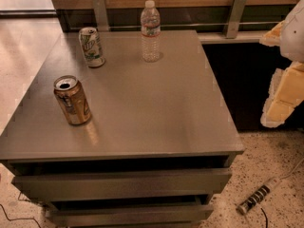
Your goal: Pick orange can
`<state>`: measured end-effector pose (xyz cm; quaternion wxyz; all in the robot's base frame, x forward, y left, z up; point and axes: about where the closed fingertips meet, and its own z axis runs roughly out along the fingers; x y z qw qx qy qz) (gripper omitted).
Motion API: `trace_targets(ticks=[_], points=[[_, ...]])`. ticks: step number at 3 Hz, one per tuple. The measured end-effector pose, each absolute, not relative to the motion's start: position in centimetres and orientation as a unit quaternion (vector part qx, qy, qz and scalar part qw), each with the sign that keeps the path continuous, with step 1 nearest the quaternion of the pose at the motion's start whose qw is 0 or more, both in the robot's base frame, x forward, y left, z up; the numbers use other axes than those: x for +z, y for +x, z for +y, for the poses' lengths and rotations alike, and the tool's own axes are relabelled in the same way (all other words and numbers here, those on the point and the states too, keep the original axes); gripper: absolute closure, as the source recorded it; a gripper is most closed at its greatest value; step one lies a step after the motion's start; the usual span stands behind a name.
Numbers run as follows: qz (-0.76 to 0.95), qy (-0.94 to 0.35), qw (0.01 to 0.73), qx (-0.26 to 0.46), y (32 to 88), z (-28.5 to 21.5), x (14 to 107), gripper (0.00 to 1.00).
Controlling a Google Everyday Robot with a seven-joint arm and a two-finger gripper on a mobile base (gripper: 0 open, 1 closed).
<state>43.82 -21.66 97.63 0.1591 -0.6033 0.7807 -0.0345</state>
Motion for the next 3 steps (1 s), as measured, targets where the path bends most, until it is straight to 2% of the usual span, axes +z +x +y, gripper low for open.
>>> trace_targets(ticks=[3], points=[[0.775, -0.606, 0.178, -0.009, 44.08, -20.96, 97.81, 0.0]])
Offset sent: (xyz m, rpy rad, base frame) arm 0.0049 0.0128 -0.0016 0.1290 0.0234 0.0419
